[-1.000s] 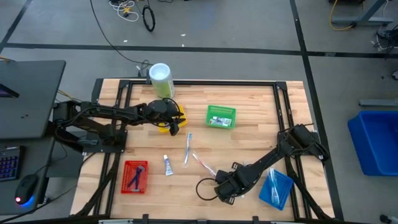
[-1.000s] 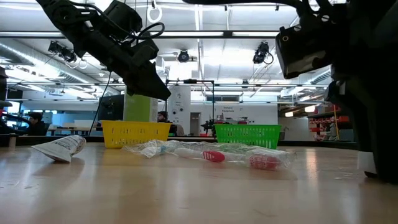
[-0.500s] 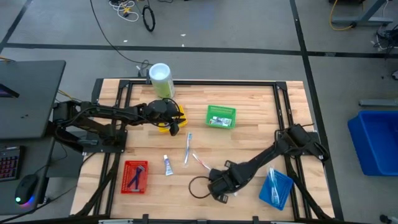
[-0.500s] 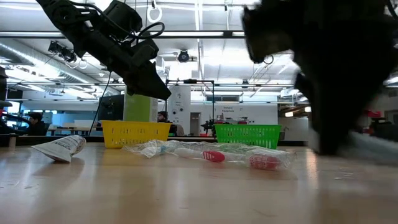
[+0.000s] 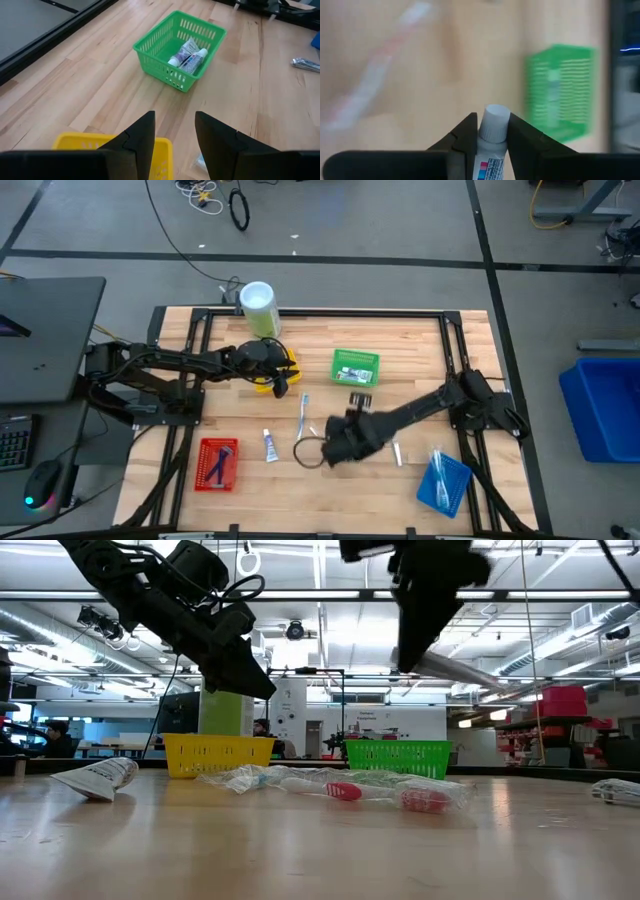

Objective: Pick & Place Travel size toiletries
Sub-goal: Put the white toothpaste into the green bin

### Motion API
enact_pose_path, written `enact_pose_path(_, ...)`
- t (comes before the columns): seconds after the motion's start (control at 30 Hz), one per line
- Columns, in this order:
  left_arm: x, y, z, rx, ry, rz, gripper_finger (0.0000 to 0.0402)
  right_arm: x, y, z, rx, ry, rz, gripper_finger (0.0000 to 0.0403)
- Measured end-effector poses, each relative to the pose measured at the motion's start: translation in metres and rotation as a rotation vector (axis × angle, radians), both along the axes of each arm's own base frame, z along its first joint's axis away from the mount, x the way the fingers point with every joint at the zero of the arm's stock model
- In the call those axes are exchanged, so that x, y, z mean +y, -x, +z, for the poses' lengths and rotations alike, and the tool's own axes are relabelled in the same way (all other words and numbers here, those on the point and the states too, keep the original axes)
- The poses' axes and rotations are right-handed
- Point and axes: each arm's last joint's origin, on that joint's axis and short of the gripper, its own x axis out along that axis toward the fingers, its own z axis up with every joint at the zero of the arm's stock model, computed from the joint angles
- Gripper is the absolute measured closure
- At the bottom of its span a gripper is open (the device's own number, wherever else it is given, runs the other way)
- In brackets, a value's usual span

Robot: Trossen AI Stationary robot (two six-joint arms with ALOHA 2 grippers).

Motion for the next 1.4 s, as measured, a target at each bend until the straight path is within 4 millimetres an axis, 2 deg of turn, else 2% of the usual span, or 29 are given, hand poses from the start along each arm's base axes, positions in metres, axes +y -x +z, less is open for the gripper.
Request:
enact_pose_path(0.13,0.0,0.0,0.0,-0.002,0.006,0.003,0.0254,-0.038,-0.004,0.0,0.105,0.118,0.009,0.0308)
enact_pose_path(0.27,0.0,0.001,-0.001,0.009,0.025,0.011,0.0254,-0.073,-0.009,-0.004,0.18,0.15,0.01,0.0308)
enact_pose_path(0.5,0.0,0.001,-0.002,0.011,0.046,0.025,0.0254,-0.135,-0.017,-0.021,0.25,0.112,0.035,0.0308)
enact_pose_path(0.67,-0.001,0.002,-0.004,0.028,0.068,0.036,0.0254,-0.169,-0.019,-0.035,0.262,0.031,0.081,0.0308)
enact_pose_path(0.9,-0.001,0.003,-0.005,0.036,0.069,0.036,0.0254,-0.195,-0.024,-0.048,0.178,-0.043,0.129,0.0308)
enact_pose_path(1.07,-0.001,0.003,-0.005,0.034,0.067,0.035,0.0254,-0.213,-0.023,-0.058,0.1,-0.173,0.112,0.0298)
enact_pose_path(1.4,-0.001,0.002,-0.004,0.044,0.029,0.018,0.0254,-0.217,-0.02,-0.063,0.112,-0.188,0.128,0.0242)
